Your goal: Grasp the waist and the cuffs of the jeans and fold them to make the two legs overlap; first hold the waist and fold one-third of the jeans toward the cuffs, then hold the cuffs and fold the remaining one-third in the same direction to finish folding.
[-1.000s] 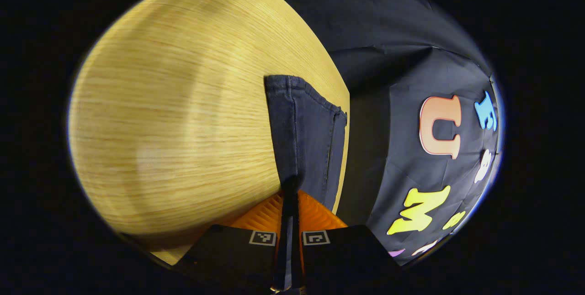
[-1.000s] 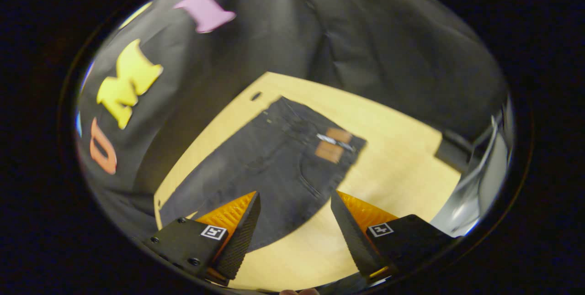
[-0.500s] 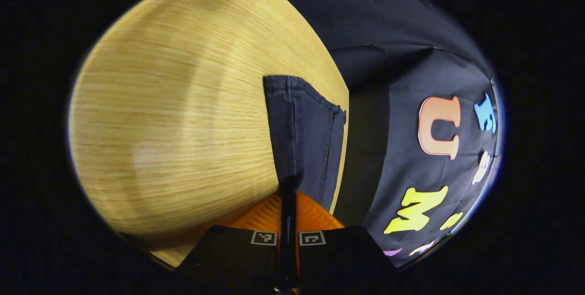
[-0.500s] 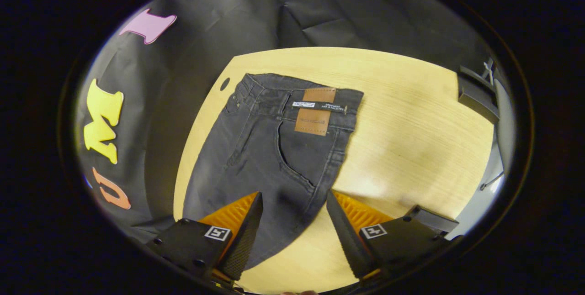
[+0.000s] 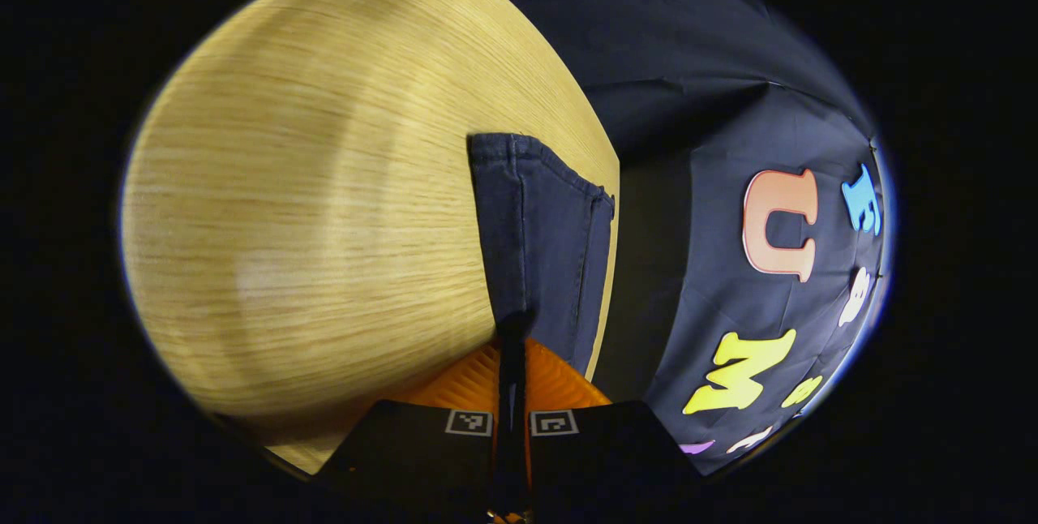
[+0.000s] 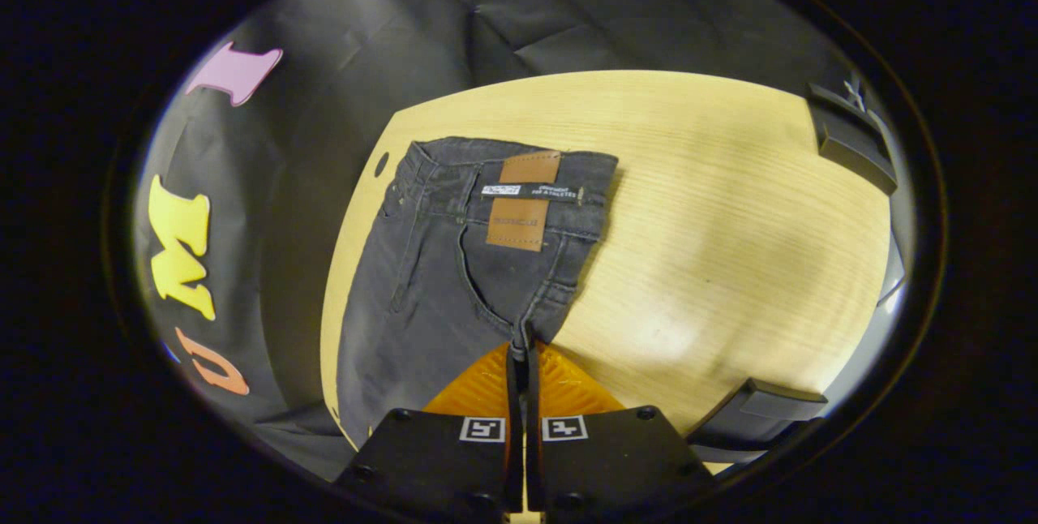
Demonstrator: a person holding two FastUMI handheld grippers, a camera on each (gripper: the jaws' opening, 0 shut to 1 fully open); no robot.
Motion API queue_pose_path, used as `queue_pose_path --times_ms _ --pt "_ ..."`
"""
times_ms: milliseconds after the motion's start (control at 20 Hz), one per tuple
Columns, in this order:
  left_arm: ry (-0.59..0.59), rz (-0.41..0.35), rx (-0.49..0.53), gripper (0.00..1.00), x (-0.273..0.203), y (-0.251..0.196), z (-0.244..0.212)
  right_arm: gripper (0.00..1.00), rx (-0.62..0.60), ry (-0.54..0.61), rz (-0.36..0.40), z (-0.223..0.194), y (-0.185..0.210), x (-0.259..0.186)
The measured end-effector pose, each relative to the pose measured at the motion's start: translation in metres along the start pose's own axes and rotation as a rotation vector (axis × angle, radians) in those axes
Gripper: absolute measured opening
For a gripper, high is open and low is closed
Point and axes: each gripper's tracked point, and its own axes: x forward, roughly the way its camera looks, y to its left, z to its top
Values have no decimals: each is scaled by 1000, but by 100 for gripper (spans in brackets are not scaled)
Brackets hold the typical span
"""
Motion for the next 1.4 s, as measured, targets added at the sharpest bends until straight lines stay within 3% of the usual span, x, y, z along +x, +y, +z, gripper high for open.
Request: queue_pose_path --times_ms 200,400,850,1100,1400 --pt "1 36 34 4 0 1 -2 1 -28 -2 -3 0 1 0" --pt "5 59 132 3 -8 -14 -4 1 -63 -24 25 4 13 -14" --pt "-8 -38 179 3 -8 -104 -4 4 -93 -93 240 35 120 -44" --pt "10 -33 198 3 22 -144 1 1 -104 -106 320 59 180 -22" --pt "22 41 258 3 101 -173 2 0 -163 -139 333 88 244 37"
